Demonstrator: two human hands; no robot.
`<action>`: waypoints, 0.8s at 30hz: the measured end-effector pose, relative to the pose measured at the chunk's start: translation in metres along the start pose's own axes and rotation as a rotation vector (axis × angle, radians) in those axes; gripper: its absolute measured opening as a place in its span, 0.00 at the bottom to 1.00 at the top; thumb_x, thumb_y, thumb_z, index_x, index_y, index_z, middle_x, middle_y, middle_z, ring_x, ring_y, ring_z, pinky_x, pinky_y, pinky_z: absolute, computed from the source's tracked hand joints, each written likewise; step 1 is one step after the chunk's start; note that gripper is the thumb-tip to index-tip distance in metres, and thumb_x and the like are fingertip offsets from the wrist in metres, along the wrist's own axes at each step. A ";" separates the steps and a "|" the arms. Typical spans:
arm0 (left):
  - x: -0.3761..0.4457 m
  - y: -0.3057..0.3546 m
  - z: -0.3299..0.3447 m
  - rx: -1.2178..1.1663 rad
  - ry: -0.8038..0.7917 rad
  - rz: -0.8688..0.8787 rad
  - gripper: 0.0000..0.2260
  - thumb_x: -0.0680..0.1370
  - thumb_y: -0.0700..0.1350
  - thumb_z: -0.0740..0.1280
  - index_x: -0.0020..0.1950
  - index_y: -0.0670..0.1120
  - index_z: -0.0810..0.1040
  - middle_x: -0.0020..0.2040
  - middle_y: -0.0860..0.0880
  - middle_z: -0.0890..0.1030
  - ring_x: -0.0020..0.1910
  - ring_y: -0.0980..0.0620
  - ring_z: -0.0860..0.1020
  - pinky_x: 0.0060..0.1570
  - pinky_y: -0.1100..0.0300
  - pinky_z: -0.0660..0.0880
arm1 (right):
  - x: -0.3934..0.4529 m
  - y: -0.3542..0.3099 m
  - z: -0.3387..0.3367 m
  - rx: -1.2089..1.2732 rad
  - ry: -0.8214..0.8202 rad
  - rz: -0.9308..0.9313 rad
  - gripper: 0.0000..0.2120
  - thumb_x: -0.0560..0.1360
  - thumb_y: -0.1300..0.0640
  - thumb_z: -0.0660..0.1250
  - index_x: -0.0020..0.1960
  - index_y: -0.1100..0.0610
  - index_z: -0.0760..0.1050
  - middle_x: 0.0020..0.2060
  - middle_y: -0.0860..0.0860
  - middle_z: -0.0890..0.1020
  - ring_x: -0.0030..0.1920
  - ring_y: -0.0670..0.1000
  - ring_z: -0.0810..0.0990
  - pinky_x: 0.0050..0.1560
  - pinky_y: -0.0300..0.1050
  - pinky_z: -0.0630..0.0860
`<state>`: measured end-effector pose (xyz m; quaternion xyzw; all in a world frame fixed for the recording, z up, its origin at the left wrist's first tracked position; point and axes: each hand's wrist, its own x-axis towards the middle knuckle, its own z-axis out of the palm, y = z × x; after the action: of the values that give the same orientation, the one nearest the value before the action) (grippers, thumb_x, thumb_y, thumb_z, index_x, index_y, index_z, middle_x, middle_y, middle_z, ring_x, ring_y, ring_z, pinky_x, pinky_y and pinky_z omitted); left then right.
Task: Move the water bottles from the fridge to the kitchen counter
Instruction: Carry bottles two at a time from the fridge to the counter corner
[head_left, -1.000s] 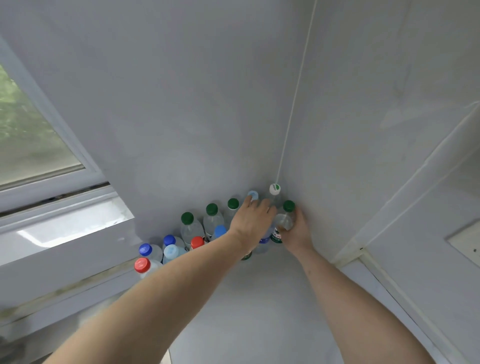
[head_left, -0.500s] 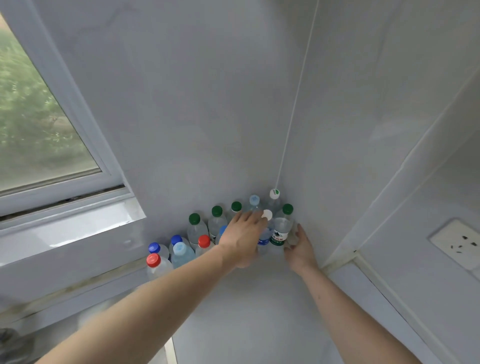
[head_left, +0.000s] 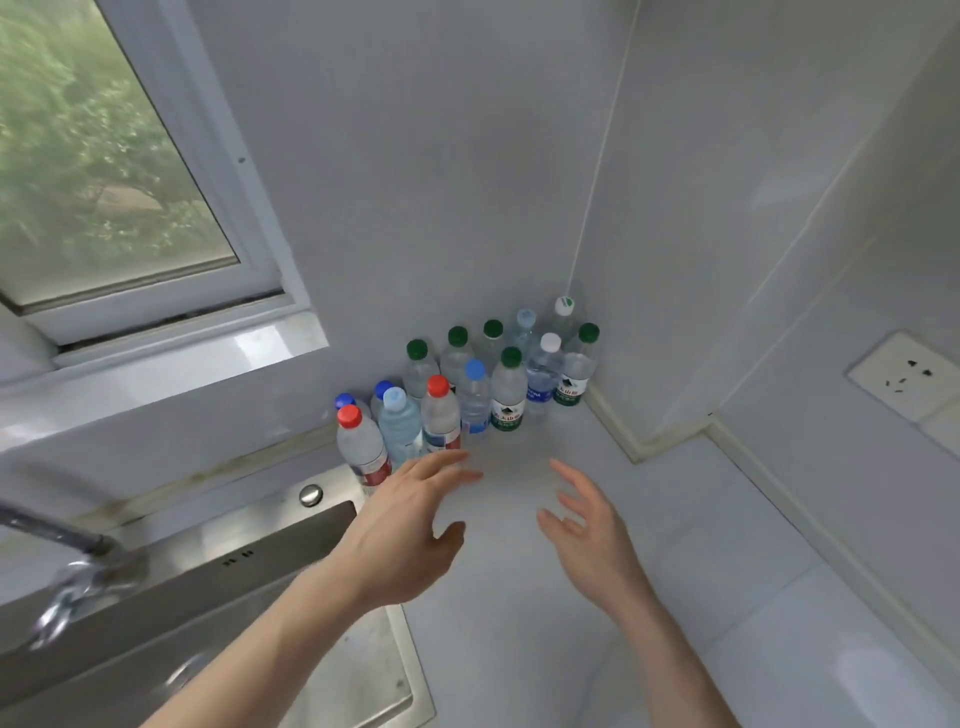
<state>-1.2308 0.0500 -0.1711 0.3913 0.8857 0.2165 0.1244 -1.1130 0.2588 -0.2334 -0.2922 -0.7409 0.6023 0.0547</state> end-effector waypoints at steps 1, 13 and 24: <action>-0.007 0.002 0.001 -0.014 -0.001 0.000 0.25 0.79 0.51 0.69 0.76 0.61 0.69 0.79 0.62 0.64 0.76 0.58 0.64 0.74 0.58 0.65 | -0.009 -0.003 -0.003 -0.031 -0.004 -0.009 0.27 0.81 0.62 0.70 0.74 0.39 0.72 0.71 0.42 0.75 0.69 0.44 0.75 0.69 0.40 0.71; -0.045 0.034 0.014 -0.014 -0.189 0.209 0.24 0.80 0.52 0.70 0.75 0.63 0.69 0.78 0.64 0.63 0.74 0.58 0.66 0.72 0.58 0.67 | -0.155 0.011 -0.028 -0.201 0.181 0.025 0.28 0.83 0.55 0.68 0.78 0.36 0.66 0.74 0.31 0.67 0.74 0.33 0.66 0.79 0.42 0.63; -0.113 0.100 0.053 -0.319 -0.379 0.509 0.20 0.78 0.48 0.73 0.68 0.63 0.76 0.71 0.71 0.69 0.68 0.76 0.65 0.61 0.83 0.56 | -0.340 0.026 -0.041 -0.228 0.580 0.140 0.26 0.82 0.53 0.70 0.75 0.33 0.69 0.72 0.24 0.66 0.74 0.30 0.65 0.79 0.40 0.62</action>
<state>-1.0709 0.0407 -0.1641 0.6084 0.6759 0.2999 0.2880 -0.8056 0.1273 -0.1544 -0.5063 -0.7350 0.4095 0.1889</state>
